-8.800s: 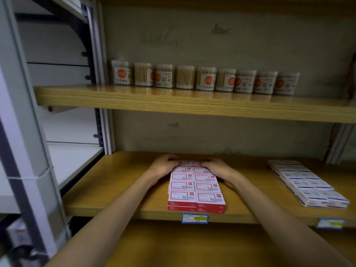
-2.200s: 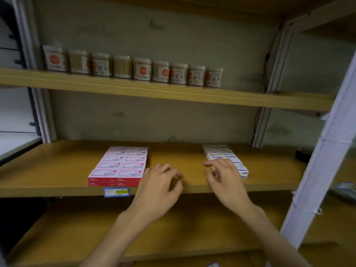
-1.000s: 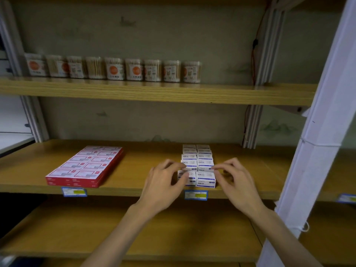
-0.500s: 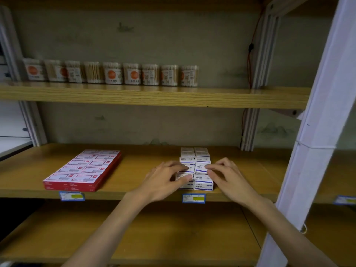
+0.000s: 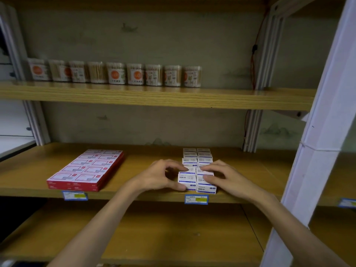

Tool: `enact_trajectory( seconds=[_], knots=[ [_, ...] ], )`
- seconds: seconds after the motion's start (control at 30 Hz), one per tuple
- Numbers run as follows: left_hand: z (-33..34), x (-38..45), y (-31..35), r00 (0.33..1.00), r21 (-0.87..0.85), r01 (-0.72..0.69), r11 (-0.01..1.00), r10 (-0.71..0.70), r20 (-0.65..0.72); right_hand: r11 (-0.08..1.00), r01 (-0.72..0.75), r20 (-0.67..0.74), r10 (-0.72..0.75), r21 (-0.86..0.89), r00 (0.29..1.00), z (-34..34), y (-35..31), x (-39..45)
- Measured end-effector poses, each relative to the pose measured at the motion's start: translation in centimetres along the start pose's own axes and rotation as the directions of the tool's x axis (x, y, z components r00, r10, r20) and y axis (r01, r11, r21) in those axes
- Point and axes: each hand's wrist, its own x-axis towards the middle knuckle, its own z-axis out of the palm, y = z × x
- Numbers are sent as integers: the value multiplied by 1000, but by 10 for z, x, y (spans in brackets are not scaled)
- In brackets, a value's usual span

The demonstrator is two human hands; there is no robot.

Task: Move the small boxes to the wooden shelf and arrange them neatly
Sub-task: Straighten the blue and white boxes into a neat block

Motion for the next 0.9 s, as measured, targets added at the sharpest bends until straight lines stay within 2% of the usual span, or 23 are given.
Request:
enact_trajectory(
  seconds=[0.17, 0.37, 0.53, 0.57, 0.63, 0.7, 0.73, 0.83, 0.9],
  knots=[
    [6, -3, -1, 998, -43, 28, 999, -31, -58, 995, -23, 112, 12, 98, 994, -7, 8, -2],
    [12, -6, -3, 996, -59, 21, 998, -25, -82, 995, -28, 50, 23, 100, 998, -4, 11, 2],
    [14, -7, -1, 996, -66, 28, 997, -34, -81, 992, -37, 88, 27, 120, 996, -5, 14, 2],
    [13, -7, 1, 995, -103, 29, 994, -39, -95, 989, -41, 71, 31, 144, 997, -6, 13, 2],
    [13, -4, 5, 985, -161, 30, 987, -57, -166, 986, -49, -58, 59, 160, 997, -8, 10, 4],
    [13, 5, 6, 969, -61, 86, 994, -97, -229, 995, -92, -211, 99, 45, 972, -9, 9, 11],
    [13, 11, 6, 966, 12, 134, 991, -128, -225, 992, -128, -240, 121, -15, 963, -8, 10, 16],
    [16, 28, 7, 965, 184, 250, 951, -230, -123, 972, -199, -175, 175, -125, 969, -5, 12, 25],
    [18, 33, 10, 963, 214, 271, 939, -263, -66, 966, -208, -132, 189, -156, 973, -2, 12, 30]
  ],
)
